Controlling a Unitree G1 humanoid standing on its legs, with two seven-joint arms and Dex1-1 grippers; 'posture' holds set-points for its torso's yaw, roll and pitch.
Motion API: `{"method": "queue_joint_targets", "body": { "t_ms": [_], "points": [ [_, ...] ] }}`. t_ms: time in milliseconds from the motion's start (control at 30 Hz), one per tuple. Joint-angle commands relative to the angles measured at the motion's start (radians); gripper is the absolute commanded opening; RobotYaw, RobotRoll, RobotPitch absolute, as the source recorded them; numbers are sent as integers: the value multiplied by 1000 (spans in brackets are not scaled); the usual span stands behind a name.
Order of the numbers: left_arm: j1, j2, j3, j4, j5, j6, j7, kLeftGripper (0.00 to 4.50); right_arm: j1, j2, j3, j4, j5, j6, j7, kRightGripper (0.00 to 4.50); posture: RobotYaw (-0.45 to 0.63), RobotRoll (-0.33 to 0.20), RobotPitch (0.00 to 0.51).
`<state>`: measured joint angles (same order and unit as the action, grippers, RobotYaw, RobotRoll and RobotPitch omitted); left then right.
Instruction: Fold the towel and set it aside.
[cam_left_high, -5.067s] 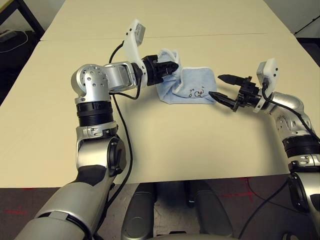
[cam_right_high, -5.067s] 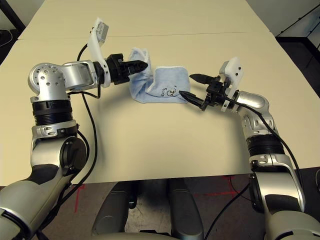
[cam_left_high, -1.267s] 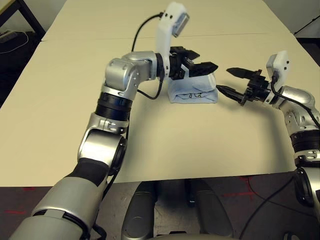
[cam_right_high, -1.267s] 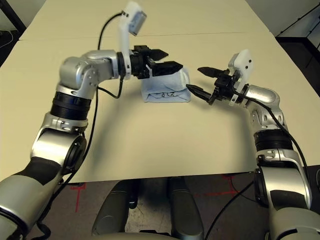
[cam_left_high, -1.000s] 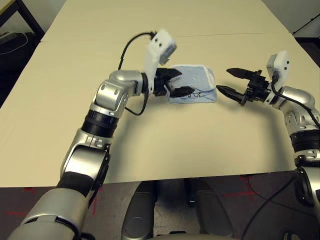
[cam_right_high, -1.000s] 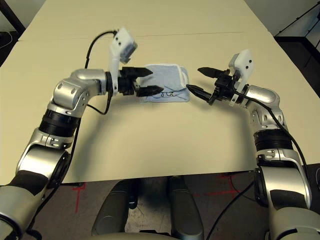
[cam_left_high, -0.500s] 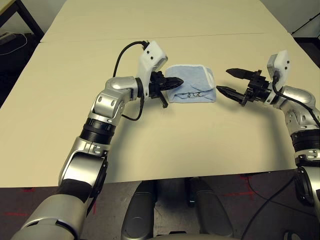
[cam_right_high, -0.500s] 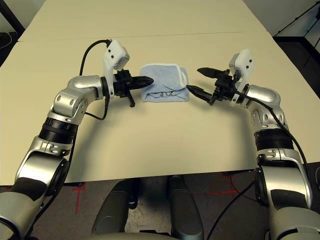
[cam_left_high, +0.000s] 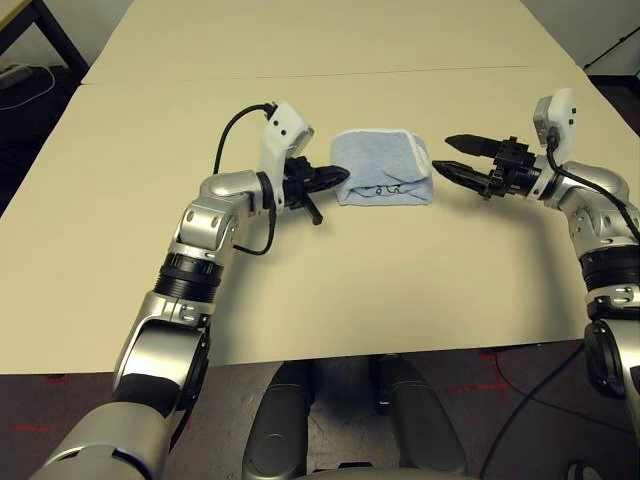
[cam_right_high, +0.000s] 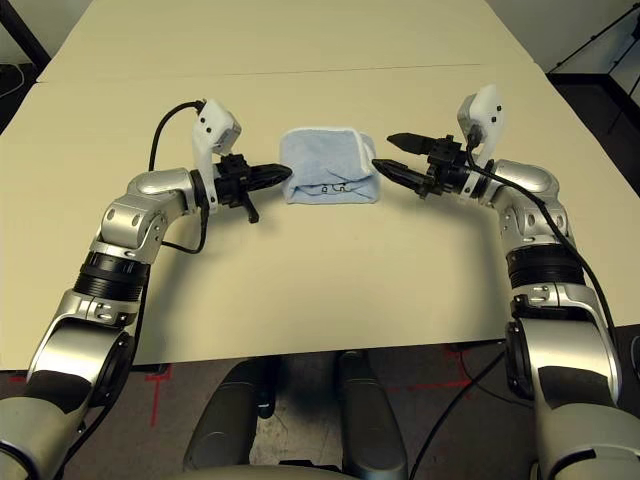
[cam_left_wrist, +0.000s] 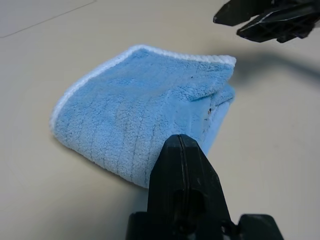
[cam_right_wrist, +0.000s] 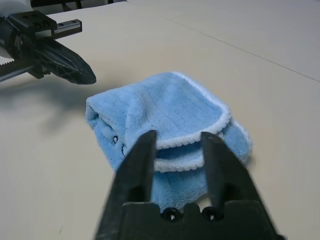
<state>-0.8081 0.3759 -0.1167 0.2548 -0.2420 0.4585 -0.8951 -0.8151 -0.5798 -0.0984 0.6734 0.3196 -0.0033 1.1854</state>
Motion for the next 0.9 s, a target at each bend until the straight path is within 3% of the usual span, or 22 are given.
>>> {"method": "queue_joint_targets", "body": {
  "t_ms": [33,100,133,300,600,900],
  "points": [
    [16,0,3,-8,-8,8,-3,0,-23,-4,-9,21,0,-16,15,951,89,0,225],
    [11,-1,3,-6,-9,7,-4,0,-35,-3,-11,28,1,-19,16,164,88,0,225],
    [3,-2,3,-2,-9,6,-6,0,-46,1,-11,34,1,-21,13,37,88,0,225],
    [-58,-11,-5,56,2,-12,-16,0,-97,38,19,64,-32,-40,-10,37,90,0,227],
    [-214,-75,-45,314,63,-108,-38,0,-168,86,102,143,-142,-43,-34,37,106,0,240],
    [-269,-146,-72,478,125,-172,-53,0,-179,100,151,151,-204,-1,-56,37,97,0,247]
  ]
}}
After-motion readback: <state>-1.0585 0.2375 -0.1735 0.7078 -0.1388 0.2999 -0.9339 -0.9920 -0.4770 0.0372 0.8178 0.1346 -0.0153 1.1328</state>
